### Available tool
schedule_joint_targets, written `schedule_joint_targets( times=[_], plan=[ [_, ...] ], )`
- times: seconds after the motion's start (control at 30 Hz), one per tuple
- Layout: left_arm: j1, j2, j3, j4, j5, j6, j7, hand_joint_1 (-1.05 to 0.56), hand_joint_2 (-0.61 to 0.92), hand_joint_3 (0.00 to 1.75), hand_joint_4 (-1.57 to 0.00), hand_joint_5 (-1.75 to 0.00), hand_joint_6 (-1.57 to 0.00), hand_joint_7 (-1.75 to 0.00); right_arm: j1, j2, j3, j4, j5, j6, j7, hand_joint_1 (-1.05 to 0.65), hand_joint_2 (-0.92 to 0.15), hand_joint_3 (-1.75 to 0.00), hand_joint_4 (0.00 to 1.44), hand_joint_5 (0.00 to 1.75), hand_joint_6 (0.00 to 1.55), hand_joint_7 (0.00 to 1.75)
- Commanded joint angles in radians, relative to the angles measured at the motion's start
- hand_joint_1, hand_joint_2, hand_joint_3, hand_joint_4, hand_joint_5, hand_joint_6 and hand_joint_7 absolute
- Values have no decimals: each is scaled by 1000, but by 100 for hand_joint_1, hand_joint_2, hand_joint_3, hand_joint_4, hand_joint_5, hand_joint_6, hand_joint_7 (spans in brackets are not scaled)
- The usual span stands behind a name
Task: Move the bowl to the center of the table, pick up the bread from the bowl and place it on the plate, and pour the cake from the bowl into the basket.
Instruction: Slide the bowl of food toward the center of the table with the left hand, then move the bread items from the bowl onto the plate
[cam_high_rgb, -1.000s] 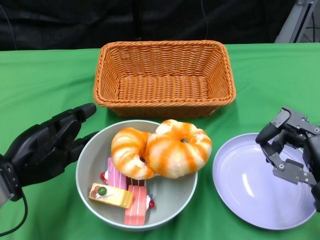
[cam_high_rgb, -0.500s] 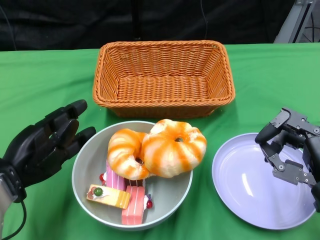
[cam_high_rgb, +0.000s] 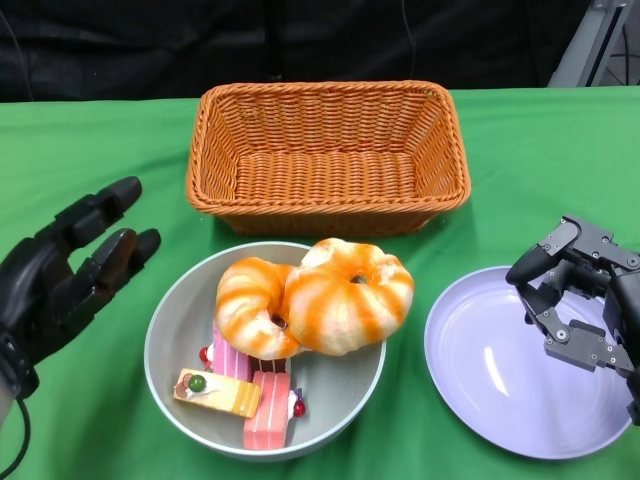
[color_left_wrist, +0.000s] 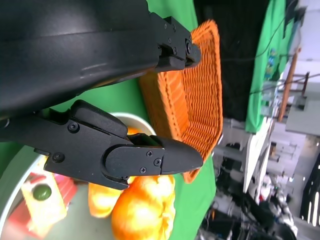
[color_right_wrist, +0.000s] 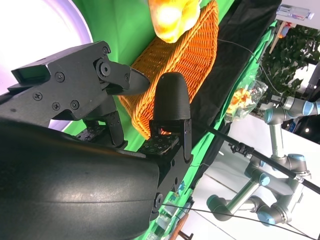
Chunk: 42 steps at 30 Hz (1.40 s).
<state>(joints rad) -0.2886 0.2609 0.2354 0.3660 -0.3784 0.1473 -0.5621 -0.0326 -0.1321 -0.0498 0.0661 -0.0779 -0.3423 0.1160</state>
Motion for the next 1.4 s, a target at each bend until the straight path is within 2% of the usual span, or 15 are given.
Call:
schedule_joint_targets(
  times=[0.03, 0.2, 0.33, 0.4, 0.43, 0.47, 0.5, 0.6, 0.7, 0.73, 0.8, 0.87, 0.97, 1.17, 1.4],
  plan=[
    [14, 20, 15, 5, 12, -32, 9, -65, 92, 36, -29, -8, -27, -4, -1, -19, -10, -5, 21, -9, 7, 0, -71, -75, 68, 158, 64, 131],
    [21, 18, 36, -4, 8, -43, 27, -64, 92, 36, -30, -7, -28, -3, 1, -20, -12, -10, 38, 0, 20, 0, -73, -74, 68, 156, 64, 128],
    [28, -15, 59, 9, 26, -156, 72, -58, 92, 33, -41, -10, -38, -6, 10, -20, -12, -46, 80, 51, 52, 1, -73, -74, 65, 146, 61, 121],
    [25, -34, 67, 32, 46, -229, 112, -56, 92, 25, -60, -14, -58, -9, 24, -23, -6, -105, 112, 132, 80, -3, -75, -70, 60, 137, 56, 115],
    [23, -39, 67, 42, 52, -255, 124, -54, 92, 21, -71, -13, -68, -8, 30, -24, -5, -130, 122, 165, 89, -5, -79, -61, 56, 133, 52, 111],
    [20, -45, 68, 59, 60, -291, 135, -53, 92, 20, -75, -13, -72, -7, 36, -29, -2, -160, 135, 202, 103, -6, -82, -55, 55, 131, 51, 110],
    [15, -52, 70, 78, 70, -329, 151, -46, 92, 18, -85, -16, -79, -9, 40, -33, 0, -190, 145, 238, 115, -10, -87, -42, 52, 123, 44, 103],
    [-1, -72, 75, 136, 94, -428, 197, -31, 92, 17, -97, -20, -92, -12, 45, -47, 1, -267, 176, 353, 144, -23, -92, -29, 47, 109, 35, 90],
    [-17, -78, 73, 192, 116, -520, 221, -21, 92, 20, -104, -25, -100, -15, 46, -61, 0, -338, 209, 473, 164, -32, -92, -27, 45, 92, 32, 71],
    [-23, -79, 72, 214, 125, -553, 231, -20, 92, 21, -105, -26, -102, -15, 46, -69, 0, -368, 222, 523, 170, -33, -92, -28, 45, 88, 31, 67],
    [-34, -78, 70, 254, 141, -602, 245, -12, 92, 27, -97, -55, -110, -13, 44, -81, -1, -416, 246, 612, 182, -38, -92, -30, 43, 75, 31, 47],
    [-40, -74, 66, 285, 160, -642, 258, -11, 92, 29, -94, -64, -113, -13, 35, -92, -6, -446, 277, 690, 195, -42, -92, -30, 42, 70, 30, 40],
    [-47, -71, 64, 327, 178, -691, 269, -11, 92, 29, -93, -67, -113, -12, 13, -104, -21, -486, 353, 832, 209, -48, -92, -28, 38, 67, 24, 32],
    [-58, -63, 57, 383, 197, -753, 267, -13, 92, 28, -93, -66, -113, -12, -69, -178, -25, -512, 431, 1068, 246, -59, -92, -29, 35, 65, 21, 26],
    [-67, -56, 52, 418, 192, -790, 258, -14, 92, 25, -93, -66, -114, -11, -170, -219, -10, -453, 478, 1188, 289, -62, -92, -31, 35, 64, 19, 20]
  ],
)
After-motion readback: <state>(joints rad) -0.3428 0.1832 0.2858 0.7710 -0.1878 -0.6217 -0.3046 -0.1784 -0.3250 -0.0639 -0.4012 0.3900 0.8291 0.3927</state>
